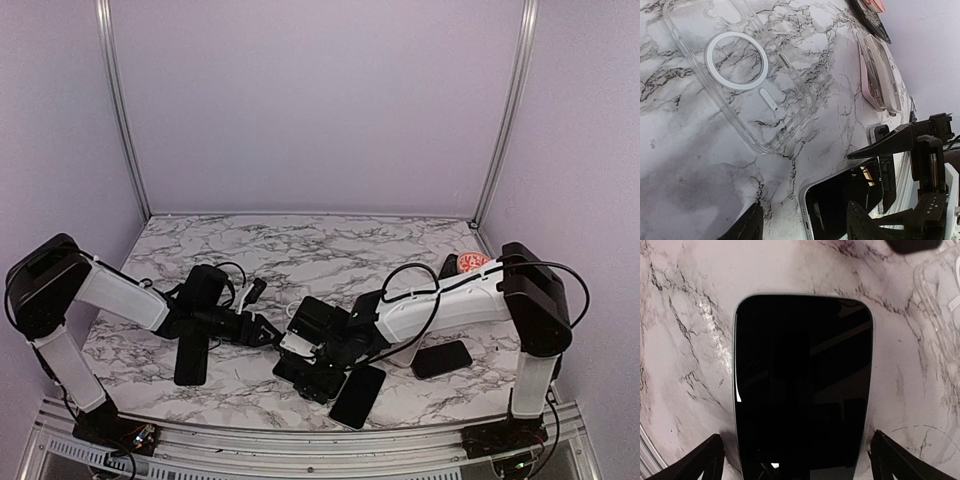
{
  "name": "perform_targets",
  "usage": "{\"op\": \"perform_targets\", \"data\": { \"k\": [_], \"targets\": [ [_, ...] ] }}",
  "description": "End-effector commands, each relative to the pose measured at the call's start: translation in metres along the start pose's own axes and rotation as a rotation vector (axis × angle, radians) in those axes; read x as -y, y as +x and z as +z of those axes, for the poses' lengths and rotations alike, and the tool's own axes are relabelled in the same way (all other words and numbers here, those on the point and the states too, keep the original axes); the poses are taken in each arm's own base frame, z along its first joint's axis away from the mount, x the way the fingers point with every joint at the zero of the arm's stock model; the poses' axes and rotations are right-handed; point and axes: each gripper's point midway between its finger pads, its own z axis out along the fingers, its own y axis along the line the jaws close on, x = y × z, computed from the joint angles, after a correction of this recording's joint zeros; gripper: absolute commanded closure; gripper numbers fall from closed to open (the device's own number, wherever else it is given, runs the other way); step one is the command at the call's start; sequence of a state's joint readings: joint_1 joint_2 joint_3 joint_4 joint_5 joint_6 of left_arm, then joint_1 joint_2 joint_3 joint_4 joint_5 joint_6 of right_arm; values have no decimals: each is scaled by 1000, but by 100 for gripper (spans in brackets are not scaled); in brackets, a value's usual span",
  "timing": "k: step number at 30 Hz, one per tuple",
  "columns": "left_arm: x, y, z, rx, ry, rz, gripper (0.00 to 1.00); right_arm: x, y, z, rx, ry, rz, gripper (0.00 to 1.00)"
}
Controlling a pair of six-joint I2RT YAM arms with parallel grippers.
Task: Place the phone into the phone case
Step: Rotate the phone at the center of the board.
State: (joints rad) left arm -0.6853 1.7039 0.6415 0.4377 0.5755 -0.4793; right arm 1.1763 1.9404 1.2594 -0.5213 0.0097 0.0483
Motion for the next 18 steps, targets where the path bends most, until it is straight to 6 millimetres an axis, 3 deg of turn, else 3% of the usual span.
{"op": "perform_targets", "data": {
  "k": [1, 5, 8, 10, 15, 18],
  "targets": [
    [-12, -14, -5, 7, -133, 41, 45, 20, 20, -14, -94, 121, 29, 1],
    [-8, -15, 4, -108, -254, 220, 52, -5, -8, -53, 88, -27, 37, 11],
    [5, -9, 9, -188, -283, 349, 58, -44, -7, -70, 197, -265, 12, 35],
    [12, -12, 13, -181, -254, 370, 64, -60, 3, -69, 246, -370, 5, 57],
    [28, -9, 35, -228, -152, 398, 68, -57, 12, -58, 330, -460, -27, 97],
    [28, 1, 46, -271, -141, 414, 69, -58, 16, -36, 263, -462, -37, 100]
  ]
}}
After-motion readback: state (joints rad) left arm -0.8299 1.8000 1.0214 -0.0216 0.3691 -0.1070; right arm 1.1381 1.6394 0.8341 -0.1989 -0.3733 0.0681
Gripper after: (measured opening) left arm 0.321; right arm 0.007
